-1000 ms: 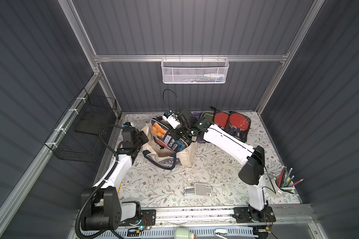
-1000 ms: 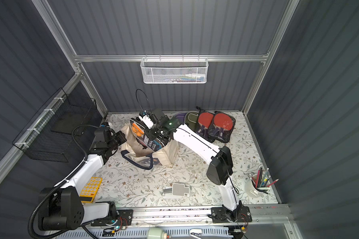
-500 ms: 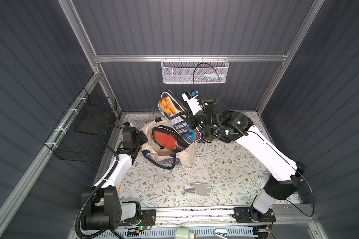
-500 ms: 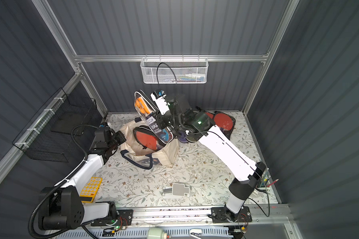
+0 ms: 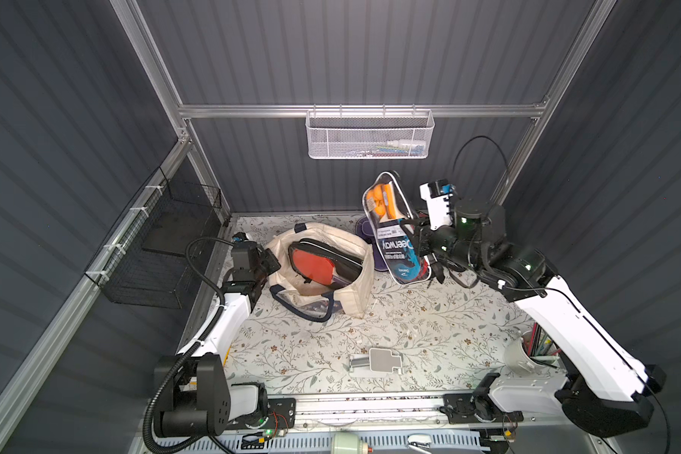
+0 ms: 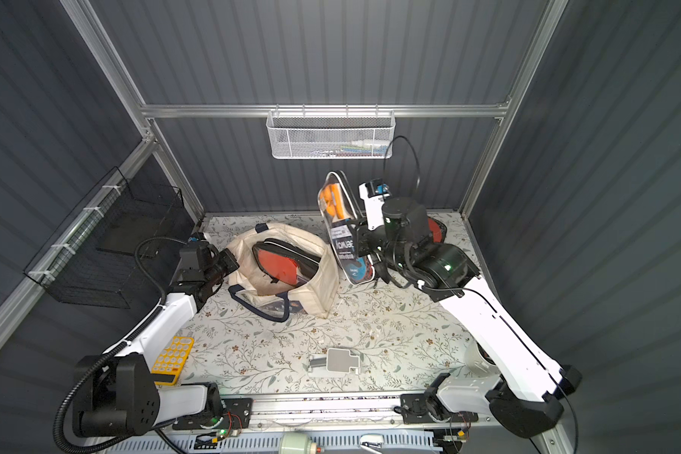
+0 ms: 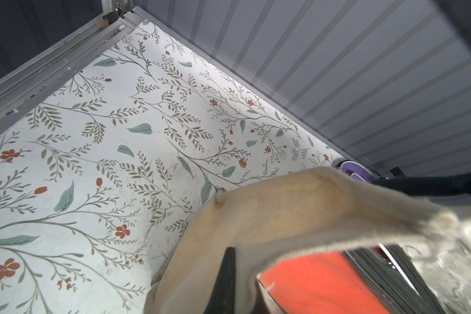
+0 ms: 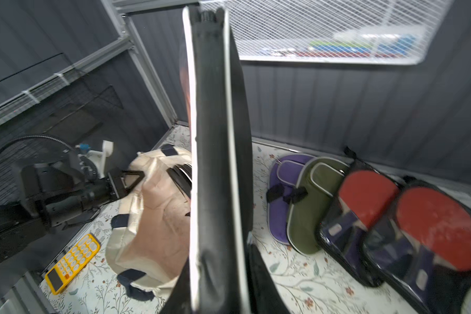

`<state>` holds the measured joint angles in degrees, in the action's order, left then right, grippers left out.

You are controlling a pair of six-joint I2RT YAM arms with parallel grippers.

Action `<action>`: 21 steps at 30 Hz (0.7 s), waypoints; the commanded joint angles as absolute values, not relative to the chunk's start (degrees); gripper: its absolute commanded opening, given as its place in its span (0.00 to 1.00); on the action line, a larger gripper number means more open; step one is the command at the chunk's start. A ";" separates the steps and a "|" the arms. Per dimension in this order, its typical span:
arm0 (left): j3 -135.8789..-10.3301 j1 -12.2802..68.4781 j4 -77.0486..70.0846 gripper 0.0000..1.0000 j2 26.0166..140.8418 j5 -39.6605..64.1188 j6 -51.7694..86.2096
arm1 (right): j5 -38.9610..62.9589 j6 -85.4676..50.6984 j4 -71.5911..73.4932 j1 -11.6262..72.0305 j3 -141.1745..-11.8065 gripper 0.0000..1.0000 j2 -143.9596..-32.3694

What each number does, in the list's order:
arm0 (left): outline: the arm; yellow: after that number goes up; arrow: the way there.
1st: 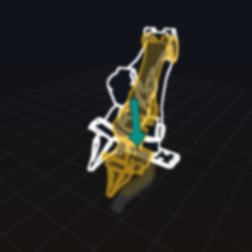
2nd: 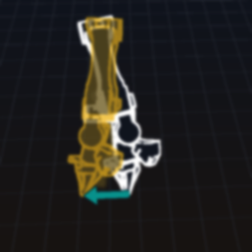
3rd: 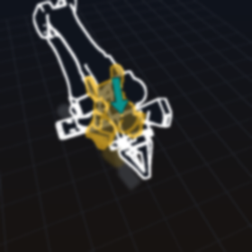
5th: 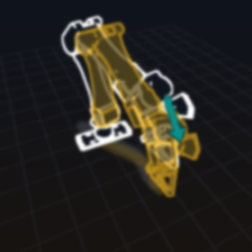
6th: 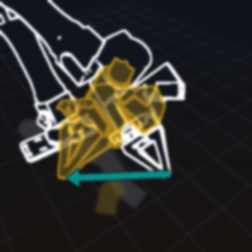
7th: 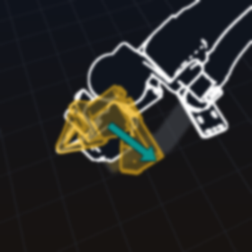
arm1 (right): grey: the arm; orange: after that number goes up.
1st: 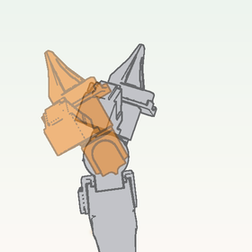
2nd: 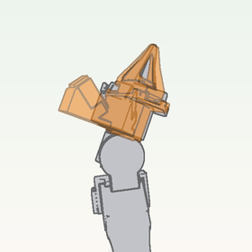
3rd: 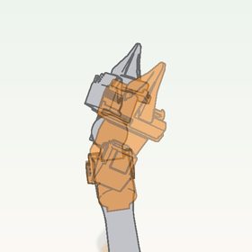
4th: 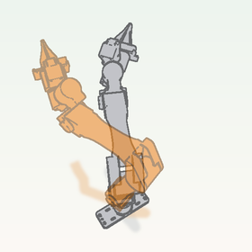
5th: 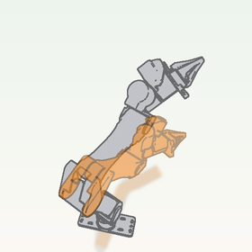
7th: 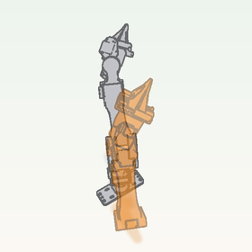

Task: Remove the ping pong set from the canvas bag
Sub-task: Place the ping pong set at the center of the board.

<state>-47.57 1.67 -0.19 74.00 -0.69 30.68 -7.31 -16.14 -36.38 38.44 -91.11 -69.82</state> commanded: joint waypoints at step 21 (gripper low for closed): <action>-52.38 1.23 8.30 0.00 73.19 -4.74 30.10 | 8.02 -34.23 -14.43 18.35 -50.61 0.00 -59.24</action>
<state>-51.18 1.67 5.61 74.00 -3.29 30.52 3.84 -32.05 -23.94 19.25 -51.35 -59.00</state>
